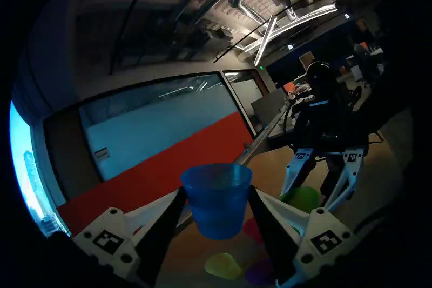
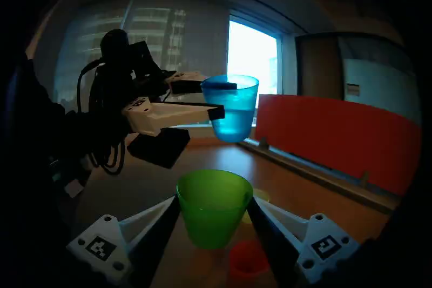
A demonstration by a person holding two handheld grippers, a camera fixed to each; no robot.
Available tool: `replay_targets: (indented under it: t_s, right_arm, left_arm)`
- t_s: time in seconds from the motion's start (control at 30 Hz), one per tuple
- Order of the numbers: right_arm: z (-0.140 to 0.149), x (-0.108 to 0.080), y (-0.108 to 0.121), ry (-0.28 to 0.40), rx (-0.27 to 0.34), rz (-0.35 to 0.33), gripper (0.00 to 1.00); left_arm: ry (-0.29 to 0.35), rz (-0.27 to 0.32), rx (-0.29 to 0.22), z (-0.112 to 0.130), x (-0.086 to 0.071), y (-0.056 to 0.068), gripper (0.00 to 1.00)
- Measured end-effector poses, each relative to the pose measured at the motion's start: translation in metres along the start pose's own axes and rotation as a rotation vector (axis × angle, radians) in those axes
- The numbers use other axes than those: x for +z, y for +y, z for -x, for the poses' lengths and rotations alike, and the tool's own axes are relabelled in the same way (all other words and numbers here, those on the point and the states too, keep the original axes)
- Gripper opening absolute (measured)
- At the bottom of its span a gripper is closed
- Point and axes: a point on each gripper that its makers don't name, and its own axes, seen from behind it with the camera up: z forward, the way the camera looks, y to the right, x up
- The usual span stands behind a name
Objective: Pour water
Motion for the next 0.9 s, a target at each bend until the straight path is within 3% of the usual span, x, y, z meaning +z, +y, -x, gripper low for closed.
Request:
replay_targets:
  t_s: [0.9]
  right_arm:
    - [0.001,0.01,-0.013,0.006,0.004,-0.055,0.89]
  left_arm:
    - [0.046,0.023,0.156,-0.015,-0.01,0.007,0.83]
